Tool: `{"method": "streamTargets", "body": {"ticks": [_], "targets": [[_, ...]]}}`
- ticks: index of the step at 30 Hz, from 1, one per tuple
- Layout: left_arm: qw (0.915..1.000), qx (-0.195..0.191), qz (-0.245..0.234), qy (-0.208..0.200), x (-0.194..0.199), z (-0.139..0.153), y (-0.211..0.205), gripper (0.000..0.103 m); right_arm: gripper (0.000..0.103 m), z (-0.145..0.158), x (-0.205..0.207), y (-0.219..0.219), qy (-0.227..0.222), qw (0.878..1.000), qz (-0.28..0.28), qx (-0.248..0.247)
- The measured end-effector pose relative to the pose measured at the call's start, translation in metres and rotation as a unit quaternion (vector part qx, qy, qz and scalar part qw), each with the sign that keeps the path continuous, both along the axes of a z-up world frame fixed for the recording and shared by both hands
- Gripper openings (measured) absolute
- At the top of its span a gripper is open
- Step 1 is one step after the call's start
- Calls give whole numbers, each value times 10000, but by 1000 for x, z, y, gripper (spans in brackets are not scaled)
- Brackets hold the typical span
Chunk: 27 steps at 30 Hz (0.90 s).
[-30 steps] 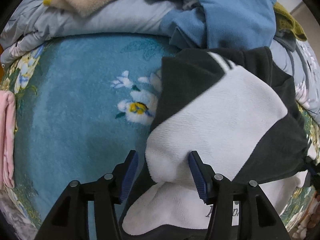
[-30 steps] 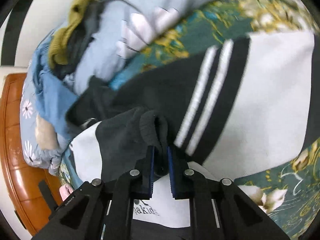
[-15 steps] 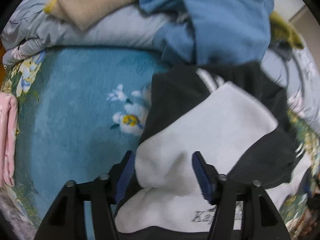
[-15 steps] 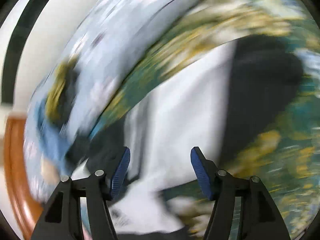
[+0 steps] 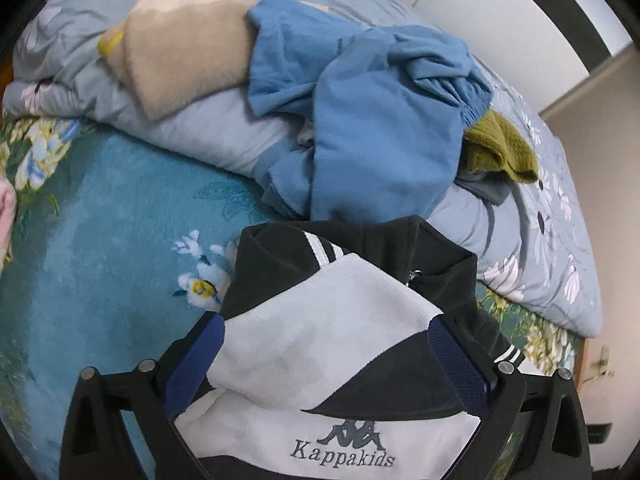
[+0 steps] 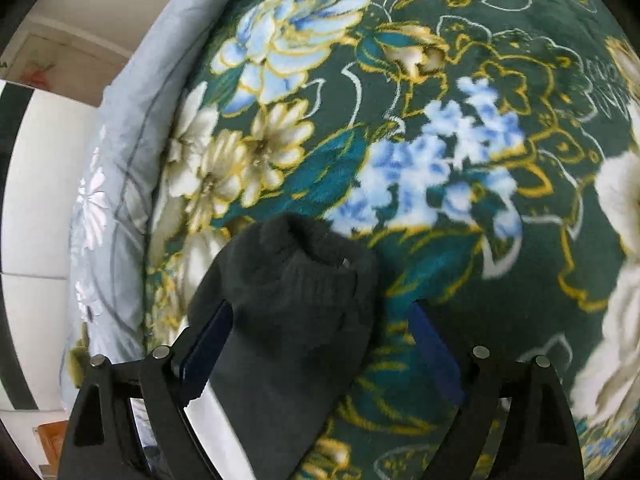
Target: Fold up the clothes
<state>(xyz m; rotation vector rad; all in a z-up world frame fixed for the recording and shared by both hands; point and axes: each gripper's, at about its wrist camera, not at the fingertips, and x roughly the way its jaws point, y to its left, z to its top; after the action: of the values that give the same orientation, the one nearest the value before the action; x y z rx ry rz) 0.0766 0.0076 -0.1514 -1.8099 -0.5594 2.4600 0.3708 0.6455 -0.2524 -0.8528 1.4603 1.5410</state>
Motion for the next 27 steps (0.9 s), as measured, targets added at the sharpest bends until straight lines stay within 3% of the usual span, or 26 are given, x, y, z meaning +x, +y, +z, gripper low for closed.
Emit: {"method": "streamTargets", "body": {"ticks": [4, 6, 7, 10, 14, 17, 21, 27], "targets": [[9999, -67, -140, 73, 3, 10, 4, 103, 85, -7, -1, 8, 148, 9997, -154, -144], [9998, -81, -161, 85, 5, 14, 4, 103, 61, -6, -6, 11, 153, 9996, -66, -219], [9998, -76, -157, 67, 6, 15, 4, 103, 43, -4, -8, 12, 151, 9996, -33, -253], [9999, -39, -154, 43, 10, 19, 3, 103, 25, 5, -15, 13, 163, 9993, 120, -311], [9998, 52, -154, 124, 16, 31, -1, 103, 22, 52, -37, 1, 194, 9981, 580, 96], [9997, 136, -103, 195, 23, 40, -10, 103, 22, 110, -64, -31, 275, 9889, 1291, 681], [9993, 17, -114, 355, 38, 53, -26, 103, 22, 176, -107, -97, 549, 9640, 2298, 1216], [9971, -296, -474, 512, 64, 65, -52, 103, 22, 228, -168, -217, 1382, 9231, 3434, 1043]]}}
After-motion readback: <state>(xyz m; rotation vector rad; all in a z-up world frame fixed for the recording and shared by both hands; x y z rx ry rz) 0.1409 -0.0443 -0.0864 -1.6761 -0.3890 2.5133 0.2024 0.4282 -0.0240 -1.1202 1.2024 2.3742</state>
